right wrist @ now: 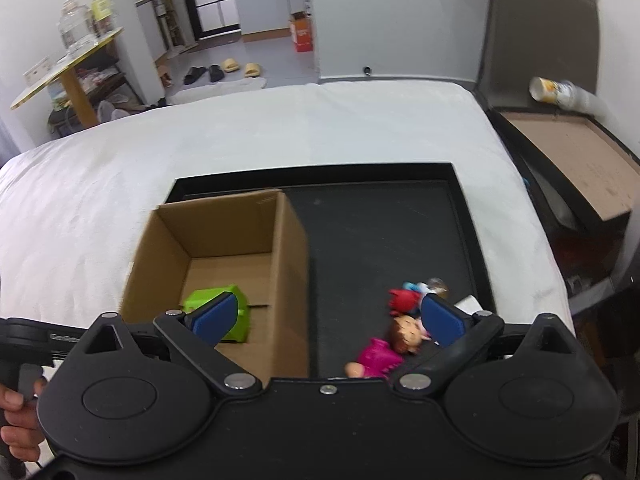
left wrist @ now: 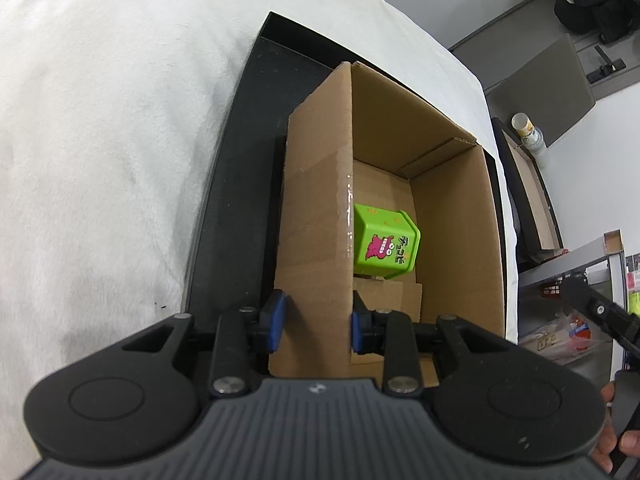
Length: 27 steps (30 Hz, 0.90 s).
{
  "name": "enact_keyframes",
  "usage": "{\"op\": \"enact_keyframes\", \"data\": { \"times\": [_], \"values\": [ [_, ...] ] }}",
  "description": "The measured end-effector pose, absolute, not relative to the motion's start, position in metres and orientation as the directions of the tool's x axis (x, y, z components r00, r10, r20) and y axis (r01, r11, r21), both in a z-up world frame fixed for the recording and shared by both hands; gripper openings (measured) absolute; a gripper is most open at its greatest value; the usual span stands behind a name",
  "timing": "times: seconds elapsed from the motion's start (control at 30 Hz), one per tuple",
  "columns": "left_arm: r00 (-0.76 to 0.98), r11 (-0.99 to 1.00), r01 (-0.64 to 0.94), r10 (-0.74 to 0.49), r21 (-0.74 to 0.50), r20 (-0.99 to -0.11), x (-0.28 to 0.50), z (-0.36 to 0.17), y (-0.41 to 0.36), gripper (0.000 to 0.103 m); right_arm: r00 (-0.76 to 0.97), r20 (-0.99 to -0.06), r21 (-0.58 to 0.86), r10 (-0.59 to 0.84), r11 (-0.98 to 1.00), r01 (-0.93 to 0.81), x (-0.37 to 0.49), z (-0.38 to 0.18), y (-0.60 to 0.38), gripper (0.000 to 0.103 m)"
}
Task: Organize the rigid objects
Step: 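Move the right gripper to the lavender cube and grasp it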
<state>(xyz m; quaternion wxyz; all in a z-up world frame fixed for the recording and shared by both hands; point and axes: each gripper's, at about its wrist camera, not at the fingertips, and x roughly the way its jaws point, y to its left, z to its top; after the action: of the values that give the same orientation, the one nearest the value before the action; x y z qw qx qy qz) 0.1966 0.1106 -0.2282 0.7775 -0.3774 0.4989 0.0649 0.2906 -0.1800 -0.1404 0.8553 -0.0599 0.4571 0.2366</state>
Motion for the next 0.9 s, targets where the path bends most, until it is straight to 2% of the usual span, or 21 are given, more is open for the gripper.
{"op": "enact_keyframes", "data": {
  "times": [0.17, 0.33, 0.5, 0.67, 0.77, 0.9],
  "values": [
    [0.494, 0.708, -0.477, -0.274, -0.521, -0.825, 0.196, -0.228, 0.111, 0.030, 0.475, -0.830, 0.091, 0.292, 0.912, -0.401, 0.300, -0.151, -0.200, 0.098],
    [0.498, 0.693, -0.489, -0.276, -0.529, -0.822, 0.193, -0.229, 0.113, 0.030, 0.474, -0.843, 0.075, 0.256, 0.927, -0.367, 0.308, -0.159, -0.214, 0.093],
    [0.500, 0.695, -0.490, -0.272, -0.527, -0.823, 0.193, -0.229, 0.113, 0.030, 0.455, -0.869, 0.051, 0.193, 0.951, -0.305, 0.312, -0.176, -0.230, 0.082],
    [0.502, 0.692, -0.494, -0.269, -0.527, -0.822, 0.192, -0.228, 0.112, 0.030, 0.412, -0.898, 0.060, 0.154, 0.971, -0.234, 0.316, -0.194, -0.244, 0.081],
    [0.500, 0.695, -0.493, -0.266, -0.523, -0.824, 0.193, -0.227, 0.112, 0.030, 0.393, -0.909, 0.064, 0.138, 0.979, -0.196, 0.317, -0.205, -0.249, 0.075],
    [0.501, 0.695, -0.493, -0.265, -0.523, -0.824, 0.193, -0.227, 0.112, 0.030, 0.373, -0.920, 0.066, 0.120, 0.986, -0.153, 0.320, -0.217, -0.254, 0.074]
  ]
}}
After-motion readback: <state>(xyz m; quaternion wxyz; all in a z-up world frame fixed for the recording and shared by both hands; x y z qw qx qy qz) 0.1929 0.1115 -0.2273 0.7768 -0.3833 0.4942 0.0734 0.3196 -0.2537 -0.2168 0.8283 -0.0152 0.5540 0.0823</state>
